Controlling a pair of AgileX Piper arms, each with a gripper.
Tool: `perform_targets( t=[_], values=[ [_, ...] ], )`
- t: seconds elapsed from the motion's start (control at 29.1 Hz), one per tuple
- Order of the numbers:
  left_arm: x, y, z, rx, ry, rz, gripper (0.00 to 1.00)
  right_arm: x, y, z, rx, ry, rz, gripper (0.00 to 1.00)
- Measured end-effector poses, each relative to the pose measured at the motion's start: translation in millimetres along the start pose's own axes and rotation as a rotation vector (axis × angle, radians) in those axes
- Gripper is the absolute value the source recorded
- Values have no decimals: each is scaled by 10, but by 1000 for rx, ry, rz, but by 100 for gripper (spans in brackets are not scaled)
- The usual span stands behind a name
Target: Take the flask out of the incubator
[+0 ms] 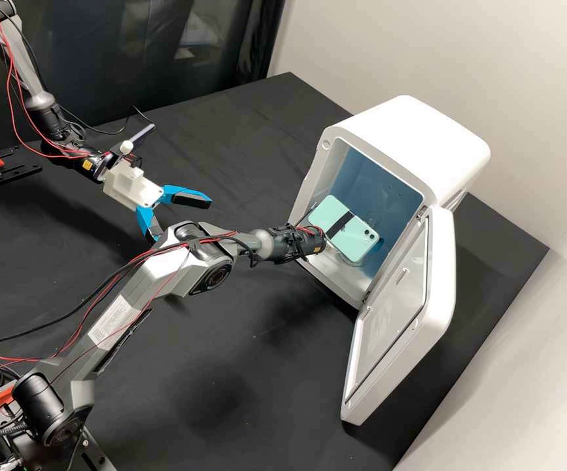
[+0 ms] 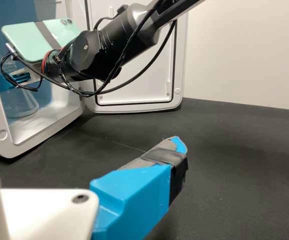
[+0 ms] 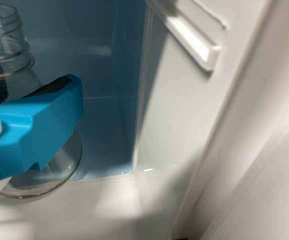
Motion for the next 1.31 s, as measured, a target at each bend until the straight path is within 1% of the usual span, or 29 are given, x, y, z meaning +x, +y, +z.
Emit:
perform_targets(
  t=[0.45, 0.65, 0.76, 0.86, 0.93, 1.03, 1.07, 1.14, 1.17, 1.27, 1.31],
  values=[
    [0, 0, 0, 0, 0, 0, 100, 0, 0, 0, 0, 0, 0, 0],
    [0, 0, 0, 0, 0, 0, 100, -8, -16, 26, -4, -4, 6, 0],
    [0, 0, 0, 0, 0, 0, 100, -15, -32, 33, -9, 1, 13, 0],
    [0, 0, 0, 0, 0, 0, 100, -31, -68, 65, -17, 10, 15, 0],
    [0, 0, 0, 0, 0, 0, 100, -49, -79, 76, -13, 18, 18, 0],
    [0, 0, 0, 0, 0, 0, 100, -129, -98, 98, -12, 34, 15, 0],
    [0, 0, 0, 0, 0, 0, 100, -186, -92, 109, -21, 47, 7, 0],
    [0, 0, 0, 0, 0, 0, 100, -261, -60, 115, -18, 58, 4, 0],
    [0, 0, 0, 0, 0, 0, 100, -304, -61, 149, -25, 58, 0, 0],
    [0, 0, 0, 0, 0, 0, 100, -462, -17, 256, -22, 61, -3, 0],
    [0, 0, 0, 0, 0, 0, 100, -548, 17, 321, -22, 66, 0, 0]
  ],
)
